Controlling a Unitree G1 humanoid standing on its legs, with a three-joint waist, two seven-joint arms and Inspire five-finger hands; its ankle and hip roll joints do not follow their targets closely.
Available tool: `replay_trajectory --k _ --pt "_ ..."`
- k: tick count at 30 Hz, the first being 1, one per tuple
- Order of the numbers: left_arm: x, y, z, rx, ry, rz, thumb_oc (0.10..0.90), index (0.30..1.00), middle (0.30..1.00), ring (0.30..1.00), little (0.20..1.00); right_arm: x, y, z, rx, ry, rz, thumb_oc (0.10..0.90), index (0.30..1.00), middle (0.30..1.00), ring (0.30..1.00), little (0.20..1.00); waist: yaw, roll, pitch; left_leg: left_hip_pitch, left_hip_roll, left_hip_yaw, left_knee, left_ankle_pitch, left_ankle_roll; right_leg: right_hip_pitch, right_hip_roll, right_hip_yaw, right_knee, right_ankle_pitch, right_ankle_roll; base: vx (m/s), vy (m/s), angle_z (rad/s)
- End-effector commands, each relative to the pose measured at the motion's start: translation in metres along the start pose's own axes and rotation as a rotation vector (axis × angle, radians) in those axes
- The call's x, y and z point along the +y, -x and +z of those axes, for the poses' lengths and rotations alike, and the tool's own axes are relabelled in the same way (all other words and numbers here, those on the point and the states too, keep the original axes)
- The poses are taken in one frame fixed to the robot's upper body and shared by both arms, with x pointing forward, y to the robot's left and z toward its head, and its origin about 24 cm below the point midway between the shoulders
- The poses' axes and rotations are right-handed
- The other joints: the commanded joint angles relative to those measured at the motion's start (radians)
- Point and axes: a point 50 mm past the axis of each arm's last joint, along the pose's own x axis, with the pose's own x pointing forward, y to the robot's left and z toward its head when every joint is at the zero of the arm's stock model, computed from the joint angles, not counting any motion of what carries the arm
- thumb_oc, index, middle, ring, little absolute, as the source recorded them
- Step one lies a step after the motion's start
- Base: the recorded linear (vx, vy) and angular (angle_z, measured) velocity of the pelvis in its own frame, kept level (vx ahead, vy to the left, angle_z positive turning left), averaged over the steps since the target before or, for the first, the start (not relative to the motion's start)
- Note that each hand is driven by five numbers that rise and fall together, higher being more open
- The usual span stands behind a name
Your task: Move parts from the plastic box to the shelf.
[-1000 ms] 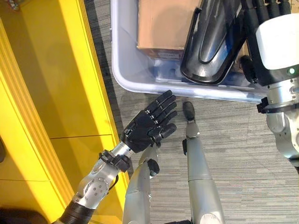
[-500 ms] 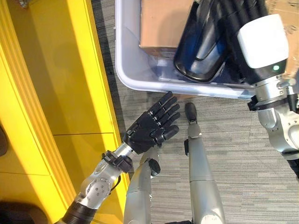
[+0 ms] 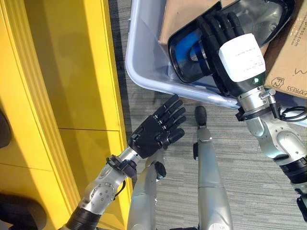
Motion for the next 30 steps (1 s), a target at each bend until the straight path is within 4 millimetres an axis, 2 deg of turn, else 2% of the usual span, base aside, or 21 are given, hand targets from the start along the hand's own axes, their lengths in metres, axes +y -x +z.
replay_trajectory --k 1,8,9,10,16,20,26,30 --pt "-0.028 -0.01 0.001 -0.085 0.006 -0.155 0.9 1.0 1.0 1.0 1.0 -0.002 -0.009 0.026 -0.142 -0.06 -0.076 0.9 1.0 1.0 1.0 1.0 -0.012 0.116 0.002 0.074 0.14 -0.103 0.128 -0.166 -0.088 -0.004 -0.073 0.034 -0.023 -0.031 0.106 0.0 0.0 0.0" --pt "-0.029 -0.013 -0.001 -0.082 0.018 -0.164 0.9 1.0 1.0 1.0 1.0 0.001 -0.014 0.014 -0.051 -0.011 -0.125 0.9 1.0 1.0 1.0 1.0 0.0 0.128 0.002 0.06 0.125 -0.112 0.131 -0.167 -0.081 -0.013 -0.073 0.033 -0.006 -0.038 0.102 0.0 0.0 0.0" --pt "-0.029 -0.013 -0.001 -0.082 0.019 -0.163 0.9 1.0 1.0 1.0 1.0 0.001 -0.015 0.012 -0.038 -0.003 -0.121 0.576 0.547 0.547 0.547 0.547 0.0 0.129 0.002 0.059 0.123 -0.115 0.132 -0.168 -0.081 -0.014 -0.072 0.034 -0.002 -0.04 0.102 0.0 0.0 0.0" --pt "-0.029 -0.014 -0.001 -0.083 0.019 -0.162 0.9 1.0 1.0 1.0 1.0 0.001 -0.015 0.009 -0.026 0.002 -0.119 0.4 0.3 0.3 0.3 0.3 0.0 0.13 0.002 0.057 0.122 -0.115 0.134 -0.168 -0.079 -0.017 -0.071 0.035 0.004 -0.041 0.101 0.0 0.0 0.0" --pt "-0.031 -0.018 -0.001 -0.08 0.031 -0.163 0.9 1.0 1.0 1.0 1.0 -0.014 -0.027 -0.01 0.026 0.077 -0.221 0.4 0.3 0.3 0.3 0.3 0.007 0.142 0.002 0.059 0.113 -0.12 0.137 -0.165 -0.078 -0.019 -0.073 0.038 0.018 -0.047 0.1 0.01 0.015 0.03" --pt "-0.032 -0.019 -0.002 -0.083 0.034 -0.17 0.9 1.0 1.0 1.0 1.0 -0.019 -0.032 -0.015 0.031 0.139 -0.21 0.4 0.3 0.3 0.3 0.3 0.01 0.147 0.002 0.06 0.111 -0.119 0.135 -0.164 -0.078 -0.018 -0.075 0.04 0.016 -0.047 0.101 0.0 0.011 0.03" --pt "-0.031 -0.019 0.001 -0.09 0.034 -0.173 0.9 1.0 1.0 1.0 1.0 -0.03 -0.038 -0.039 0.098 0.226 -0.208 0.4 0.3 0.3 0.3 0.3 0.02 0.157 0.002 0.057 0.109 -0.118 0.126 -0.159 -0.081 -0.019 -0.086 0.034 0.013 -0.047 0.102 -0.01 0.006 0.01" --pt "-0.031 -0.019 0.001 -0.089 0.034 -0.178 0.9 1.0 1.0 1.0 1.0 -0.036 -0.041 -0.047 0.121 0.258 -0.222 0.4 0.3 0.3 0.3 0.3 0.026 0.157 0.002 0.048 0.111 -0.122 0.127 -0.156 -0.085 -0.025 -0.088 0.032 0.015 -0.047 0.103 -0.02 -0.004 0.01"
